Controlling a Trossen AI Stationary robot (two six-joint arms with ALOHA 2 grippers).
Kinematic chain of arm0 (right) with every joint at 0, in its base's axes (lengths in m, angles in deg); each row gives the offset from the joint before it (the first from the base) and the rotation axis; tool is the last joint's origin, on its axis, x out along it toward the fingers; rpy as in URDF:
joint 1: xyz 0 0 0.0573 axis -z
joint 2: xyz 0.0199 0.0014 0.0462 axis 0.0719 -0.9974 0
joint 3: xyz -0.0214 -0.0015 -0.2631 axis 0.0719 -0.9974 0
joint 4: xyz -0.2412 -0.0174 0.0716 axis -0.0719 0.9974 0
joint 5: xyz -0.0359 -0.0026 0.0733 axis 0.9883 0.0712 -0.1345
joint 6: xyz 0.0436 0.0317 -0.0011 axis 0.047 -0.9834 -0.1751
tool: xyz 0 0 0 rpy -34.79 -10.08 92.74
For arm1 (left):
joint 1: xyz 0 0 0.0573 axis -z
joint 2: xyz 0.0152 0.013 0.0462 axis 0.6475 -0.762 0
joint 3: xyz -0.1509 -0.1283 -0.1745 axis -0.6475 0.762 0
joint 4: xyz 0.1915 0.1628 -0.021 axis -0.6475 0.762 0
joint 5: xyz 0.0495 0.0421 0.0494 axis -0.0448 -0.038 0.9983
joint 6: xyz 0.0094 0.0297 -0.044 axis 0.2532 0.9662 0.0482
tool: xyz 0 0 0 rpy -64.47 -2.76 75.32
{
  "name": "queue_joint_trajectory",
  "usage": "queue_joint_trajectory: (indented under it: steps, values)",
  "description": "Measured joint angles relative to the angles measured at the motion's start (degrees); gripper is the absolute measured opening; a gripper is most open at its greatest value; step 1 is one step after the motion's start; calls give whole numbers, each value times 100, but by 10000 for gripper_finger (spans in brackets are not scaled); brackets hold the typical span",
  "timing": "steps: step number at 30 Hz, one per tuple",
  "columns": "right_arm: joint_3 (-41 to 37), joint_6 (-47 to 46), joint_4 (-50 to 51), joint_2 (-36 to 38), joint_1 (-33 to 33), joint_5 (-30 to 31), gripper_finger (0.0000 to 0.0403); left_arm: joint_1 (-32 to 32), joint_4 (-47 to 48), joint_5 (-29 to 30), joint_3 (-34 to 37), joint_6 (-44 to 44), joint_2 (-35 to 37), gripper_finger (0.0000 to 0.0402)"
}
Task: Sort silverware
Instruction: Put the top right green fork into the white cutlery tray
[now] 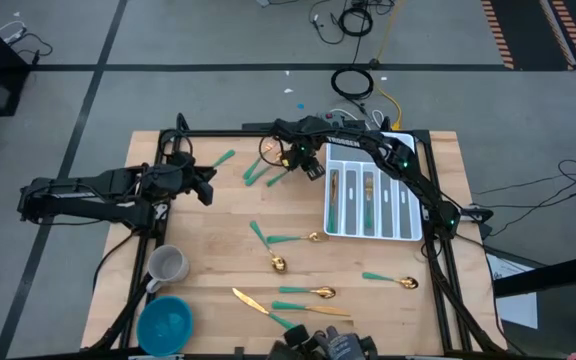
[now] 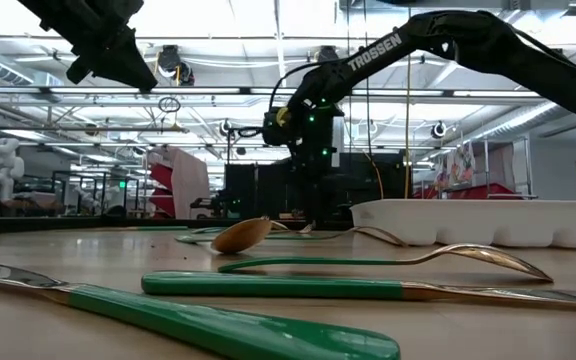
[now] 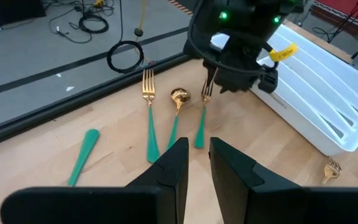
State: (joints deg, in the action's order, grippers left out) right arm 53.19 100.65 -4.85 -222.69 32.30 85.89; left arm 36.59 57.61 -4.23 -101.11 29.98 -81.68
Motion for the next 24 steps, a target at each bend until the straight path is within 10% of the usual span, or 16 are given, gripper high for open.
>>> queue_joint_trajectory:
  steps: [10, 24]
  values:
    - [701, -2360, 606, 7, 608, -1359, 141, 0, 44, 4, 0, 25, 0, 73]
    - [1147, -6037, 835, 2, 678, -990, 141, 0, 46, 130, 0, 27, 0, 73]
